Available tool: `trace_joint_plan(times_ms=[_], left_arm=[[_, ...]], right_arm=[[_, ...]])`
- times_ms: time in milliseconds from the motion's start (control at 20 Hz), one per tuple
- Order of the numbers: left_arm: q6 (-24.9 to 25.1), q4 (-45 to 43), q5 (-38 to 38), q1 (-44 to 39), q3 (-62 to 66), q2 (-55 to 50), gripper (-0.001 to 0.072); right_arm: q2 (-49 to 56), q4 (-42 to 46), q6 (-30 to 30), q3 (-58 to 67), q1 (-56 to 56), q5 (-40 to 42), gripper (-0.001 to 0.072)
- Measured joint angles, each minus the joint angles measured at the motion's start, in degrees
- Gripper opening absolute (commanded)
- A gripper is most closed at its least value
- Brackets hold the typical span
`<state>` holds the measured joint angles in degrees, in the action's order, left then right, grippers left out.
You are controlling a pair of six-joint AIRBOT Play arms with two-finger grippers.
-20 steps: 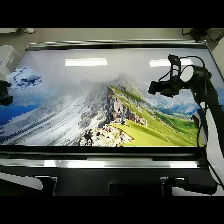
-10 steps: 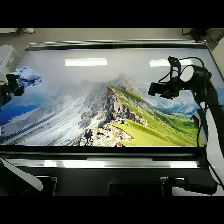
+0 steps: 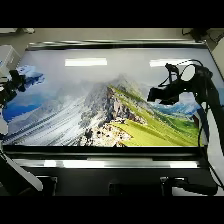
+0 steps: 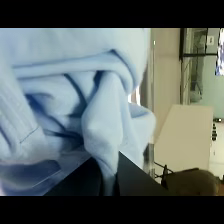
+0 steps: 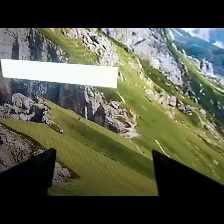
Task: Fold the clothes and pants, and hang the long-sleeved shirts on hangers.
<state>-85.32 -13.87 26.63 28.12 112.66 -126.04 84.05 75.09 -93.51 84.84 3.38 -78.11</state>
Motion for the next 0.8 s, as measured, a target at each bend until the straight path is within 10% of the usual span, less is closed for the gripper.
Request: trace_joint_plan(times_ms=[350,800], left_arm=[[13.8,-20.6,10.4,-7.4,1.3,28.3,0.0017],[-7.8,-52.2,33.8,-42.5,-15.0,61.7,0.0019]], right_arm=[[-9.9,12.8,2.3,7.0,0.0,7.2,0.0673],[-23.8,18.1,2.7,9.7,0.0,7.4,0.0673]])
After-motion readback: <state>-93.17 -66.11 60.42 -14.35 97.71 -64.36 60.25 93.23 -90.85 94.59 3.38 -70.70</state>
